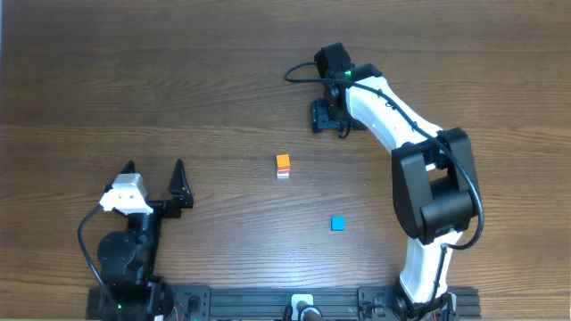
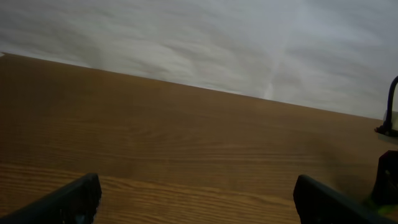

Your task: Stack Cubes

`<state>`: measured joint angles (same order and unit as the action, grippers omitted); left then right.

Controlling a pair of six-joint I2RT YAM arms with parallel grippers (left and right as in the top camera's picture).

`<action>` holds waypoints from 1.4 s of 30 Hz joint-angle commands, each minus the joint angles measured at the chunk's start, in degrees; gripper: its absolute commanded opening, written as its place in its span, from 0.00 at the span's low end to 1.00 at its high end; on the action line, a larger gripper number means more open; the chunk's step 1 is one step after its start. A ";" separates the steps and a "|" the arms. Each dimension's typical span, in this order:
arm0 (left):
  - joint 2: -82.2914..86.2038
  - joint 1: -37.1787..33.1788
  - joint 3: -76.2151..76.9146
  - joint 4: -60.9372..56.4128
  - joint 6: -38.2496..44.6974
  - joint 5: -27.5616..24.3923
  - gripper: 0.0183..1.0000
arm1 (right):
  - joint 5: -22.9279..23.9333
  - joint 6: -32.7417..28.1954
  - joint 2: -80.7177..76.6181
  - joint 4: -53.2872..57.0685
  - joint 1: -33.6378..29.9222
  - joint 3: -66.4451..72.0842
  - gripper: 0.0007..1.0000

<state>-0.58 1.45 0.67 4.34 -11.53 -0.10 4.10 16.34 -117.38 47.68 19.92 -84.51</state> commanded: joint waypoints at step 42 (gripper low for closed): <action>0.42 -0.35 -0.33 -0.04 0.83 -0.55 1.00 | 0.28 0.37 -4.26 -2.27 1.11 -1.77 0.20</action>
<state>-0.58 1.45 0.67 4.34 -11.53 -0.08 4.05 16.51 -121.10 45.56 20.73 -85.19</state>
